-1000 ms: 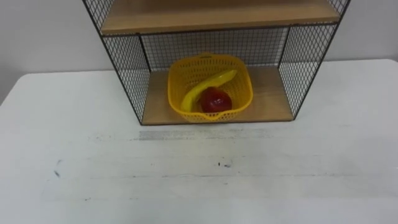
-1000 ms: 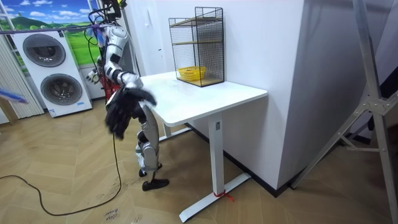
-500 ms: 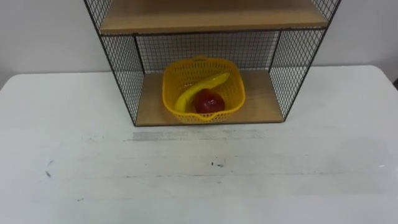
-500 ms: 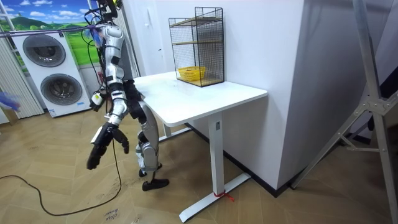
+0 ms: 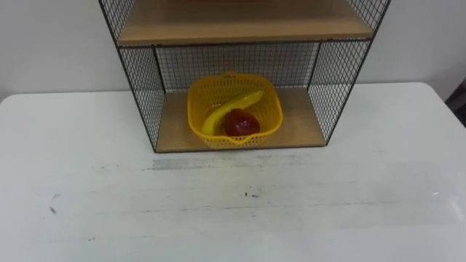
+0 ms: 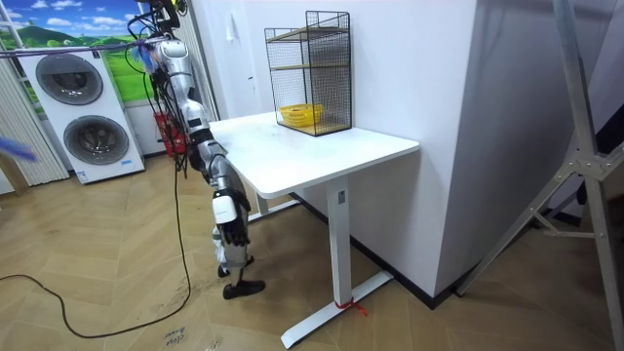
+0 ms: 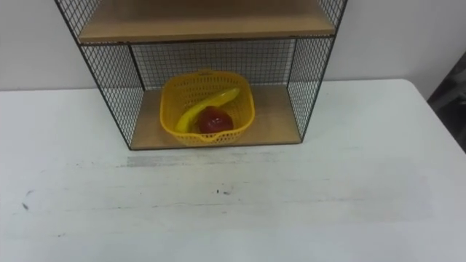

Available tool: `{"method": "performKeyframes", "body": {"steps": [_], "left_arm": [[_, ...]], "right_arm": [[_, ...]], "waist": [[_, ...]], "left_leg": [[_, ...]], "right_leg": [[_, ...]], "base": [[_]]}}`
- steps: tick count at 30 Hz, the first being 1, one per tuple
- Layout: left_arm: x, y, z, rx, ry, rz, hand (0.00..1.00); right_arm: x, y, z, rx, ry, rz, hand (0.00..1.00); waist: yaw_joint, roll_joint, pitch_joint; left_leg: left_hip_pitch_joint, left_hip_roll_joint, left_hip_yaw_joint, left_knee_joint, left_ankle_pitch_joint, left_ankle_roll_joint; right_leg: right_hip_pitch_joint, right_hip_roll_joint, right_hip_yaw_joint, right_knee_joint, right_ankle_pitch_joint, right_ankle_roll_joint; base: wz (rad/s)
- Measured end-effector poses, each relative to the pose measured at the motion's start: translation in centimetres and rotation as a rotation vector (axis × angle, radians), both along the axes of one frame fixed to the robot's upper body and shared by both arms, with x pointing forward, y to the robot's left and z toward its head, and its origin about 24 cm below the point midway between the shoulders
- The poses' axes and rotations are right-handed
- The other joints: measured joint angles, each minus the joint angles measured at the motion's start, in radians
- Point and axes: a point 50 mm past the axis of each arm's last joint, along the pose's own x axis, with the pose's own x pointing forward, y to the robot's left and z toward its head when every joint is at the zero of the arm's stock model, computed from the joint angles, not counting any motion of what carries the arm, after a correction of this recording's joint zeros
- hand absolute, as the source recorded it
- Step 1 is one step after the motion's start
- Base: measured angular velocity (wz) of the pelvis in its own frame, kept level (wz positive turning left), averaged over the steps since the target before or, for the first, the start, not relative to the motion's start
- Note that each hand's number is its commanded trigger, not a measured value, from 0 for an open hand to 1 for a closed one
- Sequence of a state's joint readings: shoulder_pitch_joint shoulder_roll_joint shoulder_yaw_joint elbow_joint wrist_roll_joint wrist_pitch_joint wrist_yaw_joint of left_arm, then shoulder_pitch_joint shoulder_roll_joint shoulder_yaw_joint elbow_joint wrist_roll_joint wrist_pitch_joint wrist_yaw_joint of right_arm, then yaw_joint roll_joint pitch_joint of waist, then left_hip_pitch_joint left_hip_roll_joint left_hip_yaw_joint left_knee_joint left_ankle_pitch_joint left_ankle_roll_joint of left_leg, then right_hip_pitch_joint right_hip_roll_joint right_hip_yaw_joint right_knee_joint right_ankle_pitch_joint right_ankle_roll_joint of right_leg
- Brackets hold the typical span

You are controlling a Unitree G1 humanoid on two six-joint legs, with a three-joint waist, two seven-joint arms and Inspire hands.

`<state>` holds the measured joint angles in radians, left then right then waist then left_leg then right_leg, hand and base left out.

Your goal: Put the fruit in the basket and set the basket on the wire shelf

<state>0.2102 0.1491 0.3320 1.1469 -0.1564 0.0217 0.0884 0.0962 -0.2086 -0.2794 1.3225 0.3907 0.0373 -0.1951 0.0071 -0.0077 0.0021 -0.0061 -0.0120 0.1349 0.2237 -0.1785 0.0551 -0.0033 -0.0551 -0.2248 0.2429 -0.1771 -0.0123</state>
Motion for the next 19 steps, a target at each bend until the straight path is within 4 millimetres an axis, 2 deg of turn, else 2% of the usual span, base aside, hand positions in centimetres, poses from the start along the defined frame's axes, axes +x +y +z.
{"method": "performKeyframes", "body": {"steps": [3,7,10,16,18,19], "left_arm": [[0.4,-0.6,-0.2,-0.018,0.034,-0.142,0.00],[0.6,-1.5,-0.4,-0.054,0.049,-0.226,0.00],[0.7,-1.8,-0.5,-0.060,0.052,-0.249,0.00],[0.7,-2.2,-0.6,-0.061,0.053,-0.289,0.00],[0.6,-2.3,-0.6,-0.063,0.055,-0.295,0.00],[0.6,-2.3,-0.6,-0.063,0.056,-0.295,0.00]], "right_arm": [[0.9,0.5,-0.2,0.021,0.022,0.201,0.00],[1.9,1.7,-0.4,0.047,0.037,0.401,0.00],[1.9,2.7,-0.7,0.075,0.038,0.443,0.00],[1.9,3.9,-1.0,0.129,-0.001,0.486,0.00],[1.8,4.0,-1.1,0.133,-0.004,0.490,0.00],[1.7,4.0,-1.1,0.139,-0.009,0.483,0.00]], "waist": [[0.000,-0.006,0.0046],[0.000,-0.017,0.0100],[0.000,-0.019,0.0125],[0.000,-0.015,0.0113],[0.001,-0.015,0.0101],[0.001,-0.011,0.0068]], "left_leg": [[-0.003,0.001,0.000,-0.002,0.001,-0.001],[-0.006,0.002,0.002,-0.002,0.002,-0.001],[-0.009,0.003,0.001,-0.002,0.002,-0.001],[-0.006,0.005,0.001,-0.003,0.002,-0.001],[-0.003,0.005,0.001,-0.003,0.002,-0.001],[-0.002,0.005,0.001,-0.003,0.002,-0.001]], "right_leg": [[-0.002,0.002,-0.001,-0.005,0.003,-0.002],[-0.007,0.003,0.001,-0.006,0.004,-0.003],[-0.007,0.004,-0.001,-0.010,0.006,-0.003],[0.003,0.007,0.000,-0.024,0.014,-0.002],[0.006,0.007,0.000,-0.024,0.014,-0.002],[0.007,0.008,0.001,-0.024,0.014,-0.002]], "base": [[0.00],[0.00],[0.00],[0.00],[0.00],[0.00]]}}
